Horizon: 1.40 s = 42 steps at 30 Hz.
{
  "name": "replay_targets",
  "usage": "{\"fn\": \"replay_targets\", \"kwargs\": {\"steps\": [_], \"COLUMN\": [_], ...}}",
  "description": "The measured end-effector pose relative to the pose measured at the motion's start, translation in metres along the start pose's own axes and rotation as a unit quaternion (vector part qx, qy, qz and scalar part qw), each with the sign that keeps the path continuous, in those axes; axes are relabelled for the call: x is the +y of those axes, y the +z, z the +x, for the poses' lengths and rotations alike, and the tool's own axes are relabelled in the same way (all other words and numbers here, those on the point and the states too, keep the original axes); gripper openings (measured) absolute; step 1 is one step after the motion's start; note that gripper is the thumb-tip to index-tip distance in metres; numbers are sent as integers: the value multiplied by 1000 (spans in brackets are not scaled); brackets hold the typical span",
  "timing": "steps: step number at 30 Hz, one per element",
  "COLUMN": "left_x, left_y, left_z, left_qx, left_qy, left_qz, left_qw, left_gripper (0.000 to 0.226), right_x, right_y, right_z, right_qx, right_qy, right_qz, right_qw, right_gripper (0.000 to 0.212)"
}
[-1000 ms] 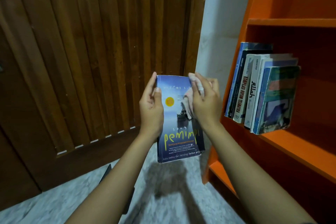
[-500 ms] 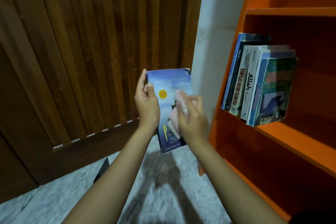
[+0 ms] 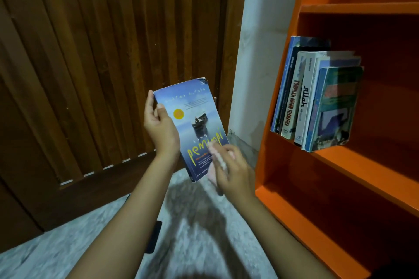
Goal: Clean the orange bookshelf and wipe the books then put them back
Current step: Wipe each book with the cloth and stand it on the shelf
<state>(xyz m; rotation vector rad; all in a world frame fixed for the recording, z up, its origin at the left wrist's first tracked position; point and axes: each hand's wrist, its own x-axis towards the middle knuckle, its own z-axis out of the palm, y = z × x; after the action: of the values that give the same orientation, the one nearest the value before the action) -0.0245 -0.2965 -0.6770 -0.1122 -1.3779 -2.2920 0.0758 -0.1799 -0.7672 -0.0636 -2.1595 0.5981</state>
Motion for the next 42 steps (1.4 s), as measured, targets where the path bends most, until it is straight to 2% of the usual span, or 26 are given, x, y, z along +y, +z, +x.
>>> {"fn": "replay_targets", "kwargs": {"steps": [3,5,7,10,16,18,21,24,30,33,35,38,42], "left_x": [6,12,17,22,12,2,-18,-37,-53,-58,-62,-66,-70], "left_y": [17,35,55,91,166,187,212,228,251,252,251,250,249], "left_z": [-14,-30,-47,-78,-148,-166,-186,-194,-192,-190,-185,-178,-172], "left_qx": [-55,-112,-167,-225,-313,-354,-392,-388,-380,-369,-355,-339,-347], "left_qy": [-4,7,20,39,105,143,172,200,225,245,261,279,284], "left_qz": [-12,-27,-39,-58,-35,-7,36,87,185,245,269,289,294], "left_qw": [998,993,985,972,943,924,903,895,878,862,857,851,844], "left_gripper": [38,38,39,41,46,50,59,67,74,78,79,81,80], "right_x": [11,18,26,44,99,119,149,178,208,216,219,215,212], "right_y": [-23,-45,-71,-116,-188,-203,-215,-215,-198,-192,-189,-186,-183], "right_z": [25,48,65,75,73,72,75,82,101,102,102,104,105], "right_qx": [0,-5,-2,61,191,211,223,230,246,204,225,255,271], "right_qy": [184,236,250,242,200,196,203,224,267,328,317,312,280], "right_qz": [77,195,260,286,239,234,217,222,279,318,311,316,335], "right_qw": [980,952,933,925,931,929,928,921,889,866,867,859,858], "right_gripper": [34,36,41,45,44,47,37,26,32,15,5,9,26]}}
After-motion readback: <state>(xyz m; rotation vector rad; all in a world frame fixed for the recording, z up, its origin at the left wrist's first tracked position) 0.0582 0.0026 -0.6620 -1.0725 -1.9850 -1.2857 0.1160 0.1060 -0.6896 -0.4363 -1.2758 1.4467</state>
